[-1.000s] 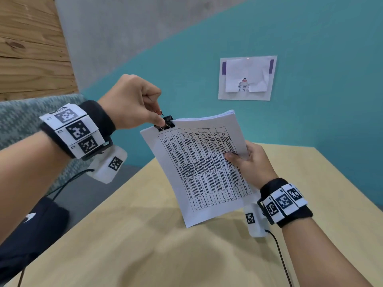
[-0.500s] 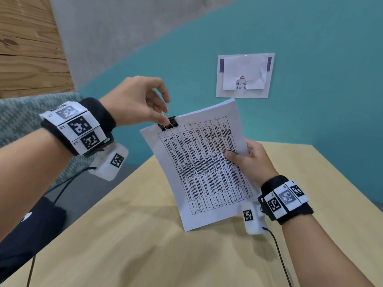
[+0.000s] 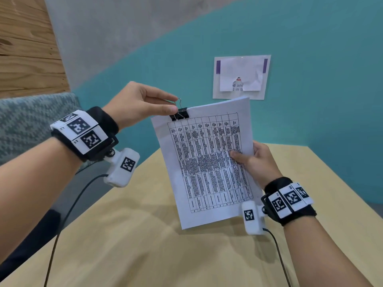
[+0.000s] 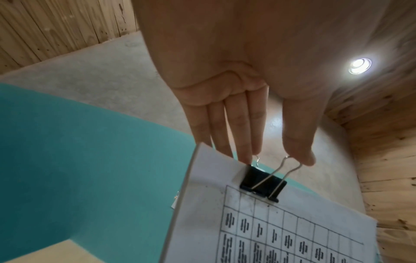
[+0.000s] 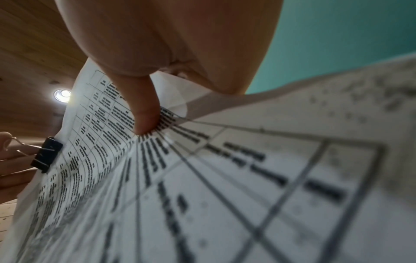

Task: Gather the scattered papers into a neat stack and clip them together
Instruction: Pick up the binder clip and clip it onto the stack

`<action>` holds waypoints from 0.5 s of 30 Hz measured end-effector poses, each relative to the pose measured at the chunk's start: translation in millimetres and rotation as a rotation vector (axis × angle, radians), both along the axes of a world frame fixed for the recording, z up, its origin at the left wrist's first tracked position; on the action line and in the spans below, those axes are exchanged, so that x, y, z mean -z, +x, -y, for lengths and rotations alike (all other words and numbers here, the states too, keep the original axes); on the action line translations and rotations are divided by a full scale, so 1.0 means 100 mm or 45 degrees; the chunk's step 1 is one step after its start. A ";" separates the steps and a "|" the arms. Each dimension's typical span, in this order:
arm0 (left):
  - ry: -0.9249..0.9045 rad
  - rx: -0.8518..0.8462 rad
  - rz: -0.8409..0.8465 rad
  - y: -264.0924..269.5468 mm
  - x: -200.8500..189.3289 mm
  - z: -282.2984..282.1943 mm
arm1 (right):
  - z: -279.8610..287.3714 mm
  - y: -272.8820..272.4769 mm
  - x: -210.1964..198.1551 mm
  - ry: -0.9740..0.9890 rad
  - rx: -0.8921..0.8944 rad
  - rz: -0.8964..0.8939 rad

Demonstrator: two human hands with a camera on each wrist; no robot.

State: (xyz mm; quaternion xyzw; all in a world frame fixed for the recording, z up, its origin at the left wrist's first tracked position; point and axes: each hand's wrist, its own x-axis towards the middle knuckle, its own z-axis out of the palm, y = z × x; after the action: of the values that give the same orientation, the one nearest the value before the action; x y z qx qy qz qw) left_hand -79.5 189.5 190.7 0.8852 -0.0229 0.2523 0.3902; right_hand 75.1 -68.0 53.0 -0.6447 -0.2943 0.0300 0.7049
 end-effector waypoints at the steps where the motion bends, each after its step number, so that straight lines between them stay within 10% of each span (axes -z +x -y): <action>1: 0.018 0.000 -0.023 0.00 0.00 0.00 | 0.01 0.00 -0.01 -0.003 0.005 0.012; 15: 0.572 -0.355 -0.325 0.22 0.11 0.13 | -0.04 -0.14 -0.10 -0.089 -0.028 0.144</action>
State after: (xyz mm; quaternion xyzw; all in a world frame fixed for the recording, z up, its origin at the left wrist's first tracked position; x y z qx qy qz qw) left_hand -57.2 176.1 180.2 0.9686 0.0929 0.1785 0.1459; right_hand 61.5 -64.0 62.9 -0.6662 -0.3395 0.0117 0.6639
